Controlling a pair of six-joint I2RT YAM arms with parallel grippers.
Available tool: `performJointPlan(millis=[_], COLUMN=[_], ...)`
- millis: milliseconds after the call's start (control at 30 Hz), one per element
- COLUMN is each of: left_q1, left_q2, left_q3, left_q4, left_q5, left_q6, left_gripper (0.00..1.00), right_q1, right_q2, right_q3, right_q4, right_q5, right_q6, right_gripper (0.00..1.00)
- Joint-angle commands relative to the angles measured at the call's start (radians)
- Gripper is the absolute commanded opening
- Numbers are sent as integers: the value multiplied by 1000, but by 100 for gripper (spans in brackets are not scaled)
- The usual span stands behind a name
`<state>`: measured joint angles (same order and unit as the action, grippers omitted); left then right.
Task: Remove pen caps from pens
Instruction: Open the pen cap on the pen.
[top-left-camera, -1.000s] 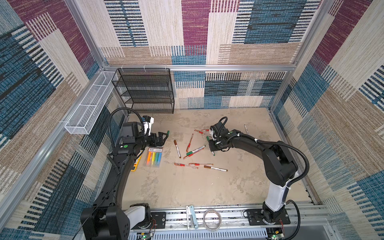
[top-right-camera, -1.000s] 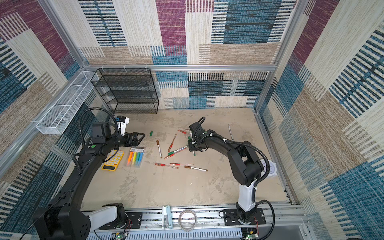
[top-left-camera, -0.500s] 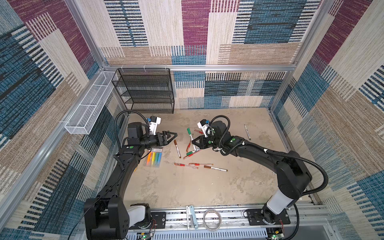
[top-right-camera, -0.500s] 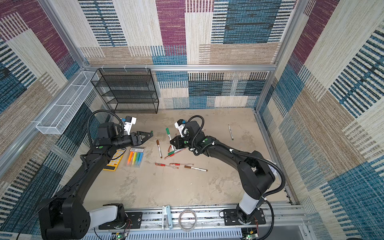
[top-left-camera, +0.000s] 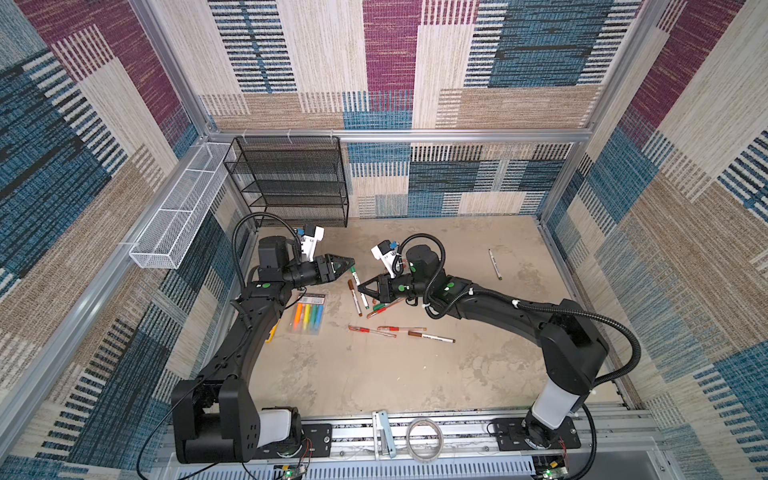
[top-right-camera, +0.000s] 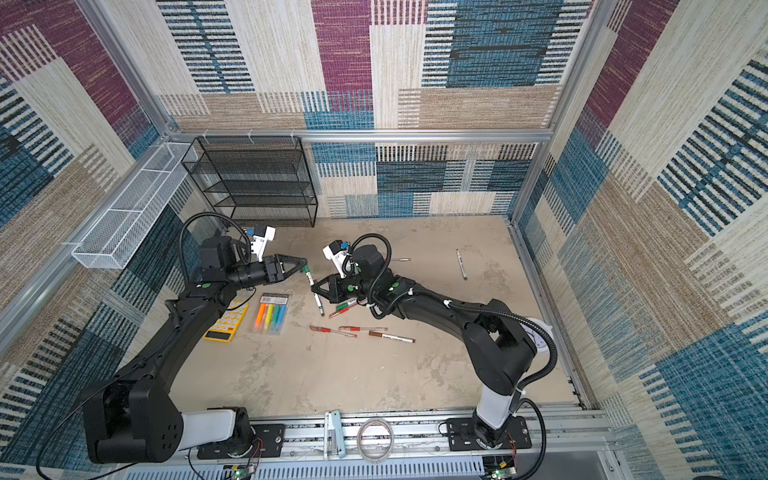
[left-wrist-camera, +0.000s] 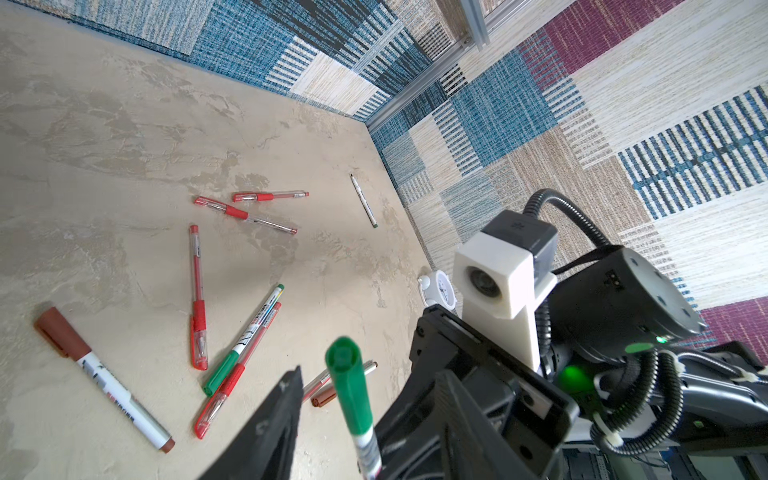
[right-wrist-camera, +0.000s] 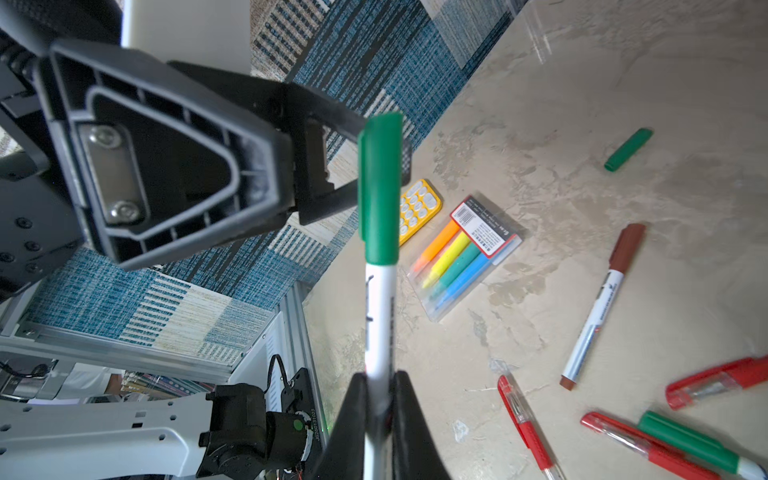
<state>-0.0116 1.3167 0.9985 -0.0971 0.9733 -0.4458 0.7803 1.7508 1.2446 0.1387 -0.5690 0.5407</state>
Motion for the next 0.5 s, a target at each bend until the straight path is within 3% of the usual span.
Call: performJointPlan(millis=[0,300,400,467], left_q1=[-1,-2,-2,-1], left_q2=[0,0,-4,-10], left_q3=[12,9,-5,8], left_q4=[7,0,15,-13], left_q5=[-8,-43,-44,-50], left_q6=[-13,-12,-21,-13], left_gripper=[48,17,0,0], right_q1=[9,26,27,28], right_q2=[8,13,25,26], right_q3=[19,43,60,70], right_q4=[38,29,11,3], right_q5=[-19,-21,-15,-12], right_q6=[17,4,-5,-2], right_gripper=[7,7,7,10])
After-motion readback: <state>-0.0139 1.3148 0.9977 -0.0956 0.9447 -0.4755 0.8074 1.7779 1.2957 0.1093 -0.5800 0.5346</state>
